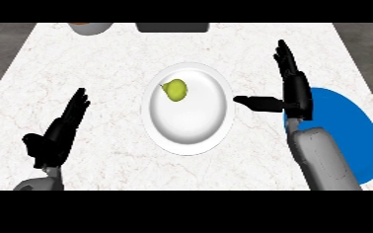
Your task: Pick the pear from the plate and place it in the plate
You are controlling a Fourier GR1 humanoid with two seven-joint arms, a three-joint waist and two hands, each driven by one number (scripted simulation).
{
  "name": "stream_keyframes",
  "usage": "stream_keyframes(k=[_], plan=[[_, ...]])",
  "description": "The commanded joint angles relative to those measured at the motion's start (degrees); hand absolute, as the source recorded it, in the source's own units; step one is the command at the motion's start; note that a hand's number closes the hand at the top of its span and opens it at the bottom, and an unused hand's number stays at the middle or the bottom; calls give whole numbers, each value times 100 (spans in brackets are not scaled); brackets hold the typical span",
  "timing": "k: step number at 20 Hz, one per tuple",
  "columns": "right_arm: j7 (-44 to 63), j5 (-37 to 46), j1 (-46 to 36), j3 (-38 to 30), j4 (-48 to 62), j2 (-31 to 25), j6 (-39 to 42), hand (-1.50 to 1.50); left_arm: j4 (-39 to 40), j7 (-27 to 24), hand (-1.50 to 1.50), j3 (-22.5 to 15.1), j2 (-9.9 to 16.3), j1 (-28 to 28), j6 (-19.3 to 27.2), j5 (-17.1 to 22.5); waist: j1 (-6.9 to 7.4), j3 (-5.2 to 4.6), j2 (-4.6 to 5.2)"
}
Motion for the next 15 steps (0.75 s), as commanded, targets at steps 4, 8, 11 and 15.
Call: stream_keyframes(k=[4,8,11,15], plan=[[-1524,-536,821,-614,448,-698,1410,-150,-101,188,0,0,10,-165,6,-62,6,-1,0],[-2045,-192,399,-731,1307,-565,1479,-150,80,-106,0,-184,-276,-12,208,-350,37,-3,1],[-2220,-235,335,-986,1688,-891,1960,-150,-128,93,0,137,100,-32,-159,-53,44,-3,-2],[-2885,-32,376,-1176,2133,-819,1854,-150,33,-156,0,139,-48,-33,-51,-152,36,-3,-2]])
